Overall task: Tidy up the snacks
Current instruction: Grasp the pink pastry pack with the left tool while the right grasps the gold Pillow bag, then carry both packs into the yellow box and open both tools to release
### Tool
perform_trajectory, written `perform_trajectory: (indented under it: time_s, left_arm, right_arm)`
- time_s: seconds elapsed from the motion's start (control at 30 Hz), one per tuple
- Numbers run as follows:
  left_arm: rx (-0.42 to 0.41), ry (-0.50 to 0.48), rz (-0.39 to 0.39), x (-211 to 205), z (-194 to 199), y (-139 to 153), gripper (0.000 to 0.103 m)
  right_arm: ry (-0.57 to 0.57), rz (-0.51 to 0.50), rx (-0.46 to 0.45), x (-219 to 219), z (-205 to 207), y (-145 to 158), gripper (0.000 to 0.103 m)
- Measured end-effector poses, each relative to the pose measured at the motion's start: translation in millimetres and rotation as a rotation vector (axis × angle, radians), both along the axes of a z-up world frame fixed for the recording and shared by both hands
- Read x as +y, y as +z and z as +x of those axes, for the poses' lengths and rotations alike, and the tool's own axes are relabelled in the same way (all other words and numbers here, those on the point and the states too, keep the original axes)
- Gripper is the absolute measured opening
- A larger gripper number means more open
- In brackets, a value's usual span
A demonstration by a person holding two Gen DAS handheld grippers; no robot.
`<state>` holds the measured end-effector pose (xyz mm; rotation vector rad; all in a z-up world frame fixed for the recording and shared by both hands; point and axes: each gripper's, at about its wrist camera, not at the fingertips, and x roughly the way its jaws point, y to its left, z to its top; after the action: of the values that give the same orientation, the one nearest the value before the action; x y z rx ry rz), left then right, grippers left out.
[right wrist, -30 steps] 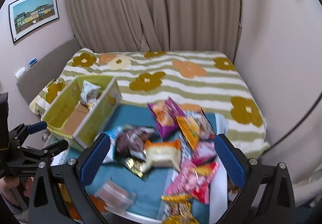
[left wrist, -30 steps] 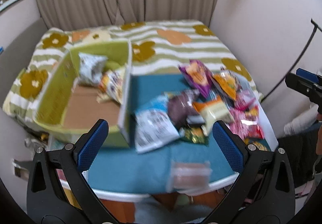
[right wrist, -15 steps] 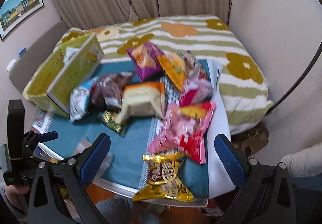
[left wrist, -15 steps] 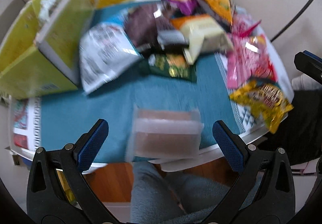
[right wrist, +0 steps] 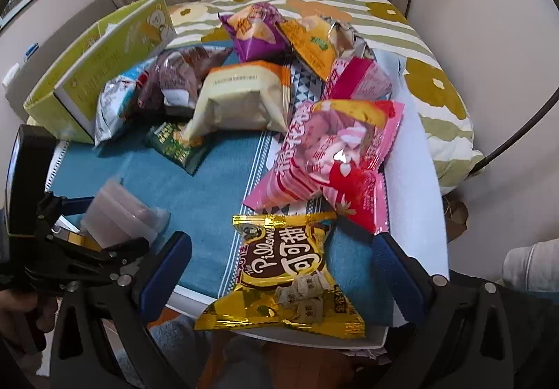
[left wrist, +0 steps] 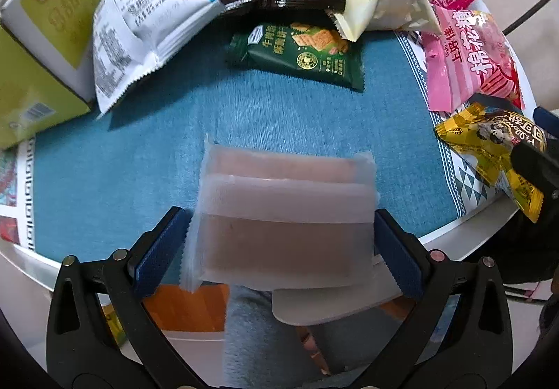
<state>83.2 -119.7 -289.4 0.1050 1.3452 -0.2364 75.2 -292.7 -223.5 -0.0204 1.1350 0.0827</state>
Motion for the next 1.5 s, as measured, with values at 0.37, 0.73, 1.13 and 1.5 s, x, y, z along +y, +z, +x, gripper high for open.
perform_trajectory:
  time_s: [0.37,0.73,1.13,1.5]
  left_arm:
    - [-0.031,-0.055,0.006,-5,1,-2,0.09]
    - [-0.05,-0.071,-0.028,-7,5,9,0.075]
    - [-0.033,-0.027,-0.079,28,5,19,0.071]
    - [-0.165,0.026,-0.103,49,-1,98,0.071]
  right_arm:
    - [-0.018,0.0,0.073,-2,2,-22,0.087]
    - [-0.025,0.026,0.147,5,7,-42,0.049]
    - [0.005,0.063,0.123,21,7,-31,0.046]
    - [0.062,0.106,0.005,48,13,32,0.046]
